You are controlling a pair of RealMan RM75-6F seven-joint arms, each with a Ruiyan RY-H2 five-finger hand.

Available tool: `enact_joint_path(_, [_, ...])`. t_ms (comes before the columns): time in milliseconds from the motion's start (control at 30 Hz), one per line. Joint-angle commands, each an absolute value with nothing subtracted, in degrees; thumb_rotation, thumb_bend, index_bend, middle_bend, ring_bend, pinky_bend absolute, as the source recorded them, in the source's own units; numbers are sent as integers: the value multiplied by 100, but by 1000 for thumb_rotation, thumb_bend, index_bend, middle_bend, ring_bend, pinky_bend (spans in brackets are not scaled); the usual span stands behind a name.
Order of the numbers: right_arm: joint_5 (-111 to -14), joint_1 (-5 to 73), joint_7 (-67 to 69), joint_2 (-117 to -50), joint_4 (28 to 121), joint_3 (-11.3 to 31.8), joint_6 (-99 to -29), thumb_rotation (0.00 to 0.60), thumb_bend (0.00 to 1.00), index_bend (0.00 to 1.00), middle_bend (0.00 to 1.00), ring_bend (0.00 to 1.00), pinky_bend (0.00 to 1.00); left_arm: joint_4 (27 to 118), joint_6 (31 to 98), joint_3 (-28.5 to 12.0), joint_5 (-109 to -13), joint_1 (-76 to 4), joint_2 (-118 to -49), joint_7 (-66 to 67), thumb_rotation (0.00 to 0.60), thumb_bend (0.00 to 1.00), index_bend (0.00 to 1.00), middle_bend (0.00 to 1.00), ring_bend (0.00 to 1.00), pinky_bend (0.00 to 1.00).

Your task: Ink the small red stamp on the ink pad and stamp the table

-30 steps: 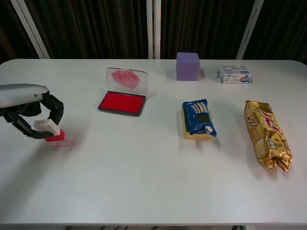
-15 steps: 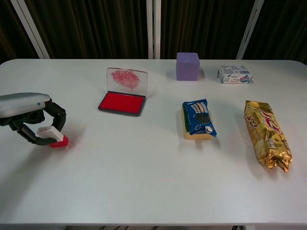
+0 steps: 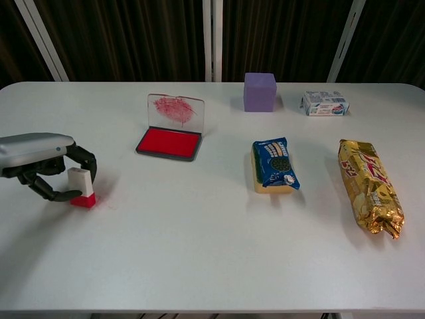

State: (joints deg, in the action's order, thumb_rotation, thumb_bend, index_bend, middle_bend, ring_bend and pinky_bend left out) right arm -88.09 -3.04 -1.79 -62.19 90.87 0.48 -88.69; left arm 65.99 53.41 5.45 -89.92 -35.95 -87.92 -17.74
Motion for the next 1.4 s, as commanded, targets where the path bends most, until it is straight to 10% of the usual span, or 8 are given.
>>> enact_joint_path(33, [-8811, -304, -182, -6221, 9087, 45, -8868, 600, 216, 0, 0, 0, 0, 6611, 5352, 546, -9015, -3604, -8781, -1755, 600, 432, 427, 476, 983, 1000])
enact_joint_path(1400, [-8771, -286, -253, -6227, 9117, 43, -8815, 600, 220, 0, 0, 0, 0, 7171, 5521, 672, -9186, -3538, -8309, -1648, 600, 430, 399, 407, 977, 1000])
